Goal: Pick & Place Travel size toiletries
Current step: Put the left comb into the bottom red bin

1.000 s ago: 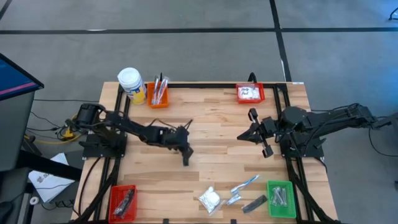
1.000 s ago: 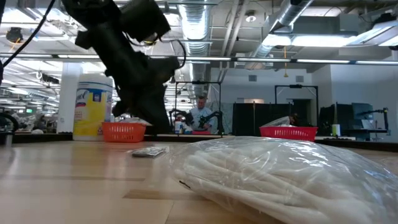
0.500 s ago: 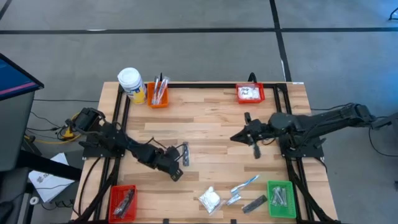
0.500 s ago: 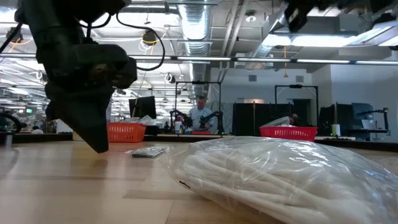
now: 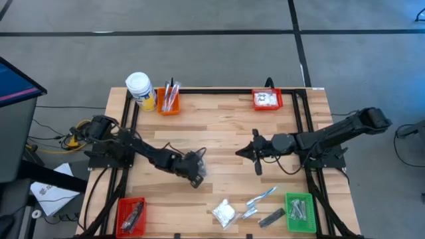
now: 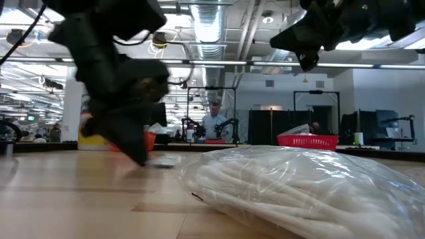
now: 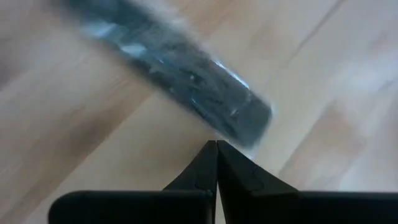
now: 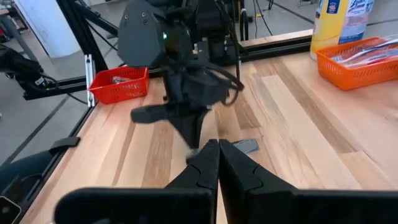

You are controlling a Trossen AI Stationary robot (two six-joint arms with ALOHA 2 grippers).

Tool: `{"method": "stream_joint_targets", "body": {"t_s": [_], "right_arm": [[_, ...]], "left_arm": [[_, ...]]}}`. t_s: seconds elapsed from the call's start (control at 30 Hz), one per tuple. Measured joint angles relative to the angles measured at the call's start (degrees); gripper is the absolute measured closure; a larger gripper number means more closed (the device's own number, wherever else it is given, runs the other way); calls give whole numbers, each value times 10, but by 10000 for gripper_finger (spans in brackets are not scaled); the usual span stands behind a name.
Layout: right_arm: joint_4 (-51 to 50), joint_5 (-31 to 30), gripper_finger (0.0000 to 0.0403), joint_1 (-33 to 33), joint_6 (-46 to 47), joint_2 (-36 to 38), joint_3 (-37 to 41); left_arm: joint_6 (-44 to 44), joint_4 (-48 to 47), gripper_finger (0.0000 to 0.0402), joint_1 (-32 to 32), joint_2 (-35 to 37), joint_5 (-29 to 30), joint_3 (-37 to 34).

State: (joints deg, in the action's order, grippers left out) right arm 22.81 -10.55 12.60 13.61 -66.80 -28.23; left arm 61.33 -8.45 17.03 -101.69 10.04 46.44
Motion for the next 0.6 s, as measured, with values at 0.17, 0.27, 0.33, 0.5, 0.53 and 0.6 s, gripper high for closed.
{"method": "stream_joint_targets", "body": {"t_s": [0.17, 0.27, 0.33, 0.5, 0.53, 0.6], "right_arm": [[0, 2, 403, 0, 0, 0, 0], [-2, 1, 403, 0, 0, 0, 0], [-6, 2, 403, 0, 0, 0, 0], [-31, 2, 403, 0, -1, 0, 0], [-33, 2, 403, 0, -3, 0, 0], [-33, 2, 403, 0, -7, 0, 0]], "left_arm": [[-59, 129, 401, -30, -23, -19, -3], [-94, 164, 401, -51, -27, -3, 4], [-116, 166, 401, -64, -28, 34, 14], [-146, 184, 401, -74, -26, 70, 23], [-146, 190, 401, -75, -26, 69, 23], [-150, 193, 401, -76, -26, 60, 24]]}}
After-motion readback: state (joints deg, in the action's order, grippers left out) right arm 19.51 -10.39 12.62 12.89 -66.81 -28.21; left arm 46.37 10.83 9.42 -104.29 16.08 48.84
